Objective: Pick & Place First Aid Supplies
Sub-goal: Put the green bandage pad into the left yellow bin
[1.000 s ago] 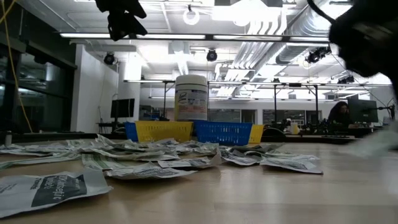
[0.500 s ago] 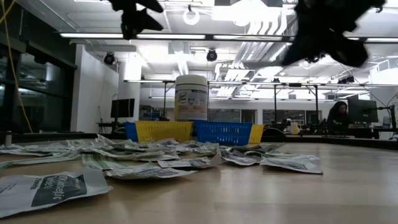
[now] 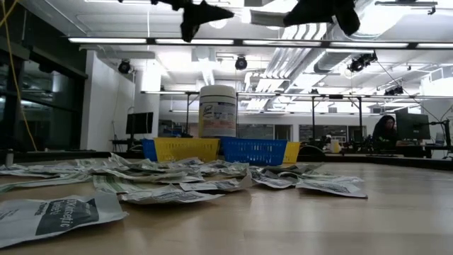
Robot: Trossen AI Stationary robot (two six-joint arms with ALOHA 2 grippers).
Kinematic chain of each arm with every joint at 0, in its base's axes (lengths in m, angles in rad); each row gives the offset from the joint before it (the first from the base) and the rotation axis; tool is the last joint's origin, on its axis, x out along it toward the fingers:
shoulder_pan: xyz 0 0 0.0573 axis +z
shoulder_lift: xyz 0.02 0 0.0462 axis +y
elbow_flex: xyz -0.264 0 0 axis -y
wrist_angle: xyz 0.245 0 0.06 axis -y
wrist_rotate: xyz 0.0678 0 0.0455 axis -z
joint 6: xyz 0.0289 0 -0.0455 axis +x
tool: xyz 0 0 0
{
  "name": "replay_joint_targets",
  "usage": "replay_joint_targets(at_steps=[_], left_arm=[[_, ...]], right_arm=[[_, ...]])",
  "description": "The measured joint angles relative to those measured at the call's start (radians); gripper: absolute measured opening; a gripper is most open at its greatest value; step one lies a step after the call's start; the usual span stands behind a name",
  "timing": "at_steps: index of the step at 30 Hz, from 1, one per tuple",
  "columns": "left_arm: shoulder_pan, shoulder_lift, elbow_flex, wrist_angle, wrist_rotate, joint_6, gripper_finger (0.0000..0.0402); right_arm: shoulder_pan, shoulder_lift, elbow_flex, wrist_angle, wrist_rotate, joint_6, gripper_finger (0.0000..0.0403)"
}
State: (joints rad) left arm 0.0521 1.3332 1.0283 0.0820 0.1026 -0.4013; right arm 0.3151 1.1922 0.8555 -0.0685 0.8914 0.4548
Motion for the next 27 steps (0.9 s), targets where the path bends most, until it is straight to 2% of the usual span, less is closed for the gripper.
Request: replay_joint_targets(at_steps=[5,11,18,24,27], left_arm=[[0.000,0.026,0.000,0.095,-0.045,-0.007,0.0190],[0.000,0.027,0.000,0.102,-0.121,-0.007,0.0190],[0.000,0.027,0.000,0.103,-0.140,-0.002,0.0190],[0.000,0.027,0.000,0.103,-0.140,0.001,0.0187],[0.000,0.027,0.000,0.103,-0.140,-0.008,0.0165]], right_arm=[[-0.039,-0.029,0.000,0.040,-0.049,-0.095,0.0000],[-0.078,-0.035,0.000,0.140,-0.125,-0.188,0.0000],[-0.133,0.004,0.000,0.234,-0.254,-0.228,0.0000],[-0.165,0.038,0.000,0.280,-0.303,-0.228,0.0000],[-0.170,0.038,0.000,0.277,-0.304,-0.228,0.0000]])
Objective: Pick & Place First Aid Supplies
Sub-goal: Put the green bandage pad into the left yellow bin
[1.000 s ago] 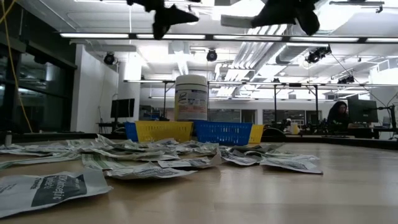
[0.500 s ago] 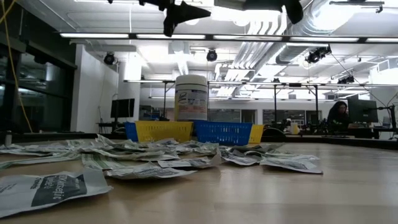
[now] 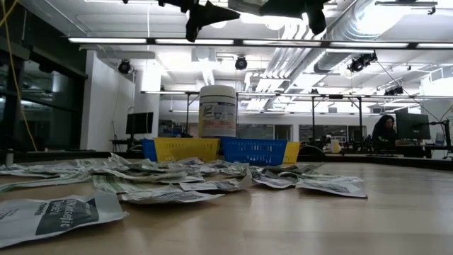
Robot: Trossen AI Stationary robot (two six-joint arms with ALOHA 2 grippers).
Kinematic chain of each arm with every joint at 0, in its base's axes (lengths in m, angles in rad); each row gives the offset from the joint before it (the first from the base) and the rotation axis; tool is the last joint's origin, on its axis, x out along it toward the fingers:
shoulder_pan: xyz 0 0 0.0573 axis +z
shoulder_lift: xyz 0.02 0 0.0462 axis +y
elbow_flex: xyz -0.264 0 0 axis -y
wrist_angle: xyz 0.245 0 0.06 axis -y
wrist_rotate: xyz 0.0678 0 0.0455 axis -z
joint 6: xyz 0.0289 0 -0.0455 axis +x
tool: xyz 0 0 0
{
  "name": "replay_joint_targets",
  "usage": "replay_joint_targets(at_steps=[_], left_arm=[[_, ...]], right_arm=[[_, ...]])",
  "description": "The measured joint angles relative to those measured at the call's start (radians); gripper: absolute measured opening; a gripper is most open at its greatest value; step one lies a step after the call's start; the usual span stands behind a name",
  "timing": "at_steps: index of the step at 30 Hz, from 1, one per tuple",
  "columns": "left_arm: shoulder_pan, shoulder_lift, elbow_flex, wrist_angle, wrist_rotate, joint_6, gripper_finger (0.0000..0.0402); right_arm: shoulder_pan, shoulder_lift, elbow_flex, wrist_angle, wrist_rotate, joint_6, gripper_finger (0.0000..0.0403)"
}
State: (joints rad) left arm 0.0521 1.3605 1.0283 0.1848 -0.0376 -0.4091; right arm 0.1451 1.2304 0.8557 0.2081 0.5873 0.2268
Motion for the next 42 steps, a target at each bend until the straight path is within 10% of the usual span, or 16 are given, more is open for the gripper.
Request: replay_joint_targets(at_steps=[10,21,31,42], left_arm=[[0.000,0.000,0.000,0.000,-0.010,-0.018,0.0008],[0.000,0.000,0.000,-0.004,-0.010,-0.018,0.0002],[0.000,0.000,0.000,-0.027,-0.007,-0.015,0.0001],[0.037,-0.021,0.001,-0.376,-0.136,-0.009,0.0000]], right_arm=[[-0.002,0.000,0.000,-0.001,-0.029,-0.004,0.0000],[-0.002,0.000,0.000,-0.001,-0.035,-0.023,0.0007],[-0.002,-0.016,0.000,0.000,-0.039,0.024,0.0094],[-0.002,-0.125,0.000,-0.096,0.029,0.026,0.0151]])
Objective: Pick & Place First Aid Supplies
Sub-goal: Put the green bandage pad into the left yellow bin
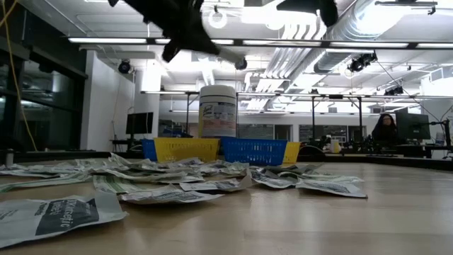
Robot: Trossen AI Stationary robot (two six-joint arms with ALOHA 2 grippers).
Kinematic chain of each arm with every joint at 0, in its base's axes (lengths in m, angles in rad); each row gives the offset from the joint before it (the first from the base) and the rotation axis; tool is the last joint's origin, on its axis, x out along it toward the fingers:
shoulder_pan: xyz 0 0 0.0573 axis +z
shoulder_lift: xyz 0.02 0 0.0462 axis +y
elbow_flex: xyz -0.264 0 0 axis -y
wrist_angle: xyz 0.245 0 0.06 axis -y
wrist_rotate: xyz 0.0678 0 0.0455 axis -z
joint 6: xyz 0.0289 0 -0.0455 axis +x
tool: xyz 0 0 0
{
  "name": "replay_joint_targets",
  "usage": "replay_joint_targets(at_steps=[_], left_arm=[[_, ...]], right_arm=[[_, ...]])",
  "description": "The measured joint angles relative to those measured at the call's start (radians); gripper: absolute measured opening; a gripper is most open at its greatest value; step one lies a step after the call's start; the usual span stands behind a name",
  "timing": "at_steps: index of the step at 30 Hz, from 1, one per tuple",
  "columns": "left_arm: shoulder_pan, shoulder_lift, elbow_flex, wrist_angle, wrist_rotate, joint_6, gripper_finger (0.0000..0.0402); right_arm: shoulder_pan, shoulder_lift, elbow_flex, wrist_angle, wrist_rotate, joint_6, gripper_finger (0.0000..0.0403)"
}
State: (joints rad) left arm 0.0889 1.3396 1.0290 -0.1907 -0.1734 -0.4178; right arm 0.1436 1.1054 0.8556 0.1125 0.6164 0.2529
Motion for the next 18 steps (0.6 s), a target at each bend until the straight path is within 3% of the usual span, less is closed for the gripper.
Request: replay_joint_targets(at_steps=[10,18], left_arm=[[0.146,0.014,-0.001,-0.169,0.018,-0.024,0.0000],[0.307,0.032,-0.106,-0.104,0.200,-0.043,0.0000]], right_arm=[[0.000,-0.046,0.000,-0.080,0.033,0.001,0.0152],[0.000,-0.046,0.000,-0.083,0.034,0.011,0.0152]])
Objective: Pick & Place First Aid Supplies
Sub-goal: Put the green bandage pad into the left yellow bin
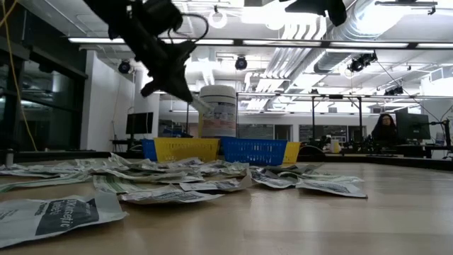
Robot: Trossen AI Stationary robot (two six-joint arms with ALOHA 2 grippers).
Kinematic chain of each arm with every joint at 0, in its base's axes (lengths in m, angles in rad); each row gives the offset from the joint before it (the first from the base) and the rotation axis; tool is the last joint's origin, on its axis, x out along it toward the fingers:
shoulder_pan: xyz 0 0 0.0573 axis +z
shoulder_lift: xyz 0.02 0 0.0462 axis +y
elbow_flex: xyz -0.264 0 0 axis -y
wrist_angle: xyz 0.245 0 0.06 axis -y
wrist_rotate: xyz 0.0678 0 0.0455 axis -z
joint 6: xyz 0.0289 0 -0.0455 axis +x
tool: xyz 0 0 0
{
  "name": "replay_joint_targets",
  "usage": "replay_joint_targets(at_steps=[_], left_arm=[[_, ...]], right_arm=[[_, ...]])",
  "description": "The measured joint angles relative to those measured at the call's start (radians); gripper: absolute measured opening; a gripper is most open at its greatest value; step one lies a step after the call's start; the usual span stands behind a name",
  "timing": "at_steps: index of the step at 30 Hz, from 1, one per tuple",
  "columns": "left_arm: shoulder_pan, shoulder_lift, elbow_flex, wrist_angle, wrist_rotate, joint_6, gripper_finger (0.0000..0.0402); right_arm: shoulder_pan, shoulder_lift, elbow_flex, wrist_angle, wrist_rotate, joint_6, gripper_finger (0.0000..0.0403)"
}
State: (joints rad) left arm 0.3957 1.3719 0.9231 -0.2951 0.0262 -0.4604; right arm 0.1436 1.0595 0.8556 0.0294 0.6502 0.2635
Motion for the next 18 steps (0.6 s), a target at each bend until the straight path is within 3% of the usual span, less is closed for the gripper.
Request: replay_joint_targets(at_steps=[3,10,18], left_arm=[[0.066,0.003,-0.049,0.010,0.070,-0.029,0.0000],[0.156,0.004,-0.117,0.117,0.128,-0.090,0.0000],[0.173,0.049,-0.117,0.143,0.185,-0.125,0.0000]], right_arm=[[0.000,0.000,0.000,-0.004,0.000,0.001,0.0152],[0.000,0.000,0.000,-0.008,0.003,0.007,0.0152],[0.000,0.000,0.000,-0.011,0.031,0.010,0.0152]])
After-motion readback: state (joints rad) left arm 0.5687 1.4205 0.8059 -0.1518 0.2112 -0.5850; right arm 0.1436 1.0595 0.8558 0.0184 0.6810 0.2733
